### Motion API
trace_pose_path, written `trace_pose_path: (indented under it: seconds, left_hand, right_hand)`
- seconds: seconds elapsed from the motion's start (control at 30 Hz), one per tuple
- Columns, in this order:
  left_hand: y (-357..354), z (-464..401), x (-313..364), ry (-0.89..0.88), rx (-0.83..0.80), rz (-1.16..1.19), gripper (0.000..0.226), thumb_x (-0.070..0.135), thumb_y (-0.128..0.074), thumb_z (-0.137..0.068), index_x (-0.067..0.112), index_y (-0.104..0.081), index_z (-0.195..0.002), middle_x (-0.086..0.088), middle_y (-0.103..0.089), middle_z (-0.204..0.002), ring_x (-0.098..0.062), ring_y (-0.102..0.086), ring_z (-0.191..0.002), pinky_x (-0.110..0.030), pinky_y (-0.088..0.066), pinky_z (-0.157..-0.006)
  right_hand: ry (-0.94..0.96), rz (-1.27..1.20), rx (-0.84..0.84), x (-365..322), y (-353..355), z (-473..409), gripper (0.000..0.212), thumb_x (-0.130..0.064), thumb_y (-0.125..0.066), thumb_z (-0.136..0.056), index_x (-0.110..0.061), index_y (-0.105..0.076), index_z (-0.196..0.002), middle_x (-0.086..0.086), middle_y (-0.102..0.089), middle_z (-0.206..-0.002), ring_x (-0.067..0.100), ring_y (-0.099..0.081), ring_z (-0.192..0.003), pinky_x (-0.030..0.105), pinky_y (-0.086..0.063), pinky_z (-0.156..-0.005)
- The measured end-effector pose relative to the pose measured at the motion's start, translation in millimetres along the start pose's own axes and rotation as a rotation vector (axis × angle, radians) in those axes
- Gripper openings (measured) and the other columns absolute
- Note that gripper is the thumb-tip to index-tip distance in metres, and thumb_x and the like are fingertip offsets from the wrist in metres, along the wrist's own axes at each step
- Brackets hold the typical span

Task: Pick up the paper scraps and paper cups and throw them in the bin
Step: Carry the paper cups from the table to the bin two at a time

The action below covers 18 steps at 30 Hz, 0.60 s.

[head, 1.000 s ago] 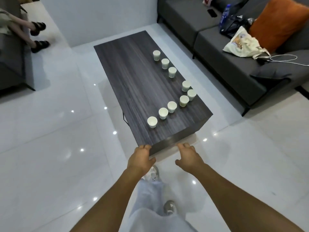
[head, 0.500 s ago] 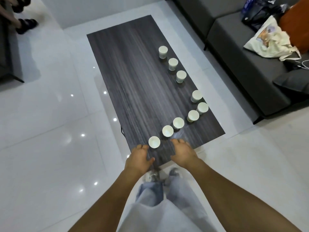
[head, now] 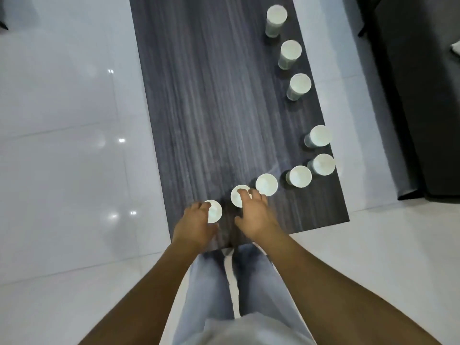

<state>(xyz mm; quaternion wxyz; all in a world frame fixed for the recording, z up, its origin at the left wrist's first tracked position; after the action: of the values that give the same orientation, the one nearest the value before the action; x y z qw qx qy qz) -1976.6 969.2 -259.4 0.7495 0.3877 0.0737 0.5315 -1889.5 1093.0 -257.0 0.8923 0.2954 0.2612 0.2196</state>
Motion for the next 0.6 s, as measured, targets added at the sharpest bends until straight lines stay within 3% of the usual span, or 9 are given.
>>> trace_pose_path:
  seconds: [0.13,0.33,0.6]
  left_hand:
    - [-26,-28,5,-0.026,0.054,-0.053,0.058,0.037,-0.061,-0.088,0.021,-0.038,-0.139,-0.001,-0.041,-0.140,-0.022,-0.040,-0.127,-0.036,-0.044,-0.097]
    - [-62,-59,0,-0.075,0.083,-0.137,0.065,0.037,-0.059,-0.089,0.025,-0.026,-0.144,-0.004,-0.024,-0.153,-0.025,-0.022,-0.141,-0.040,-0.031,-0.111]
    - [-82,-71,-18,-0.108,0.103,-0.169,0.065,0.026,-0.063,-0.085,0.023,-0.032,-0.142,-0.002,-0.029,-0.150,-0.023,-0.027,-0.138,-0.037,-0.036,-0.108]
  right_hand:
    - [0.010,0.035,0.024,9,-15,-39,0.066,-0.021,-0.062,-0.085,-0.022,-0.031,-0.142,0.008,-0.035,-0.141,0.029,-0.033,-0.126,0.040,-0.039,-0.097]
    - [0.032,0.089,0.022,21,-47,-74,0.070,-0.024,-0.064,-0.085,-0.024,-0.028,-0.145,0.008,-0.029,-0.147,0.029,-0.027,-0.133,0.040,-0.036,-0.104]
    - [0.035,0.137,0.005,25,-71,-92,0.073,-0.015,-0.067,-0.085,-0.024,-0.028,-0.145,0.009,-0.021,-0.152,0.031,-0.023,-0.137,0.043,-0.037,-0.106]
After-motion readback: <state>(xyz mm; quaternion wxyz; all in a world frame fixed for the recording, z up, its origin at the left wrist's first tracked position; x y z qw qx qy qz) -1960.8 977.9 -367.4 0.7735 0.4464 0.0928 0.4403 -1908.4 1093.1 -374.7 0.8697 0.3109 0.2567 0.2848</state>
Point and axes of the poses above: each hand's wrist, its own z-axis away from the middle knuckle, its own y-axis out of the back of the hand, x = y × z, the point moved 10 cm from there along -z, towards the middle knuckle
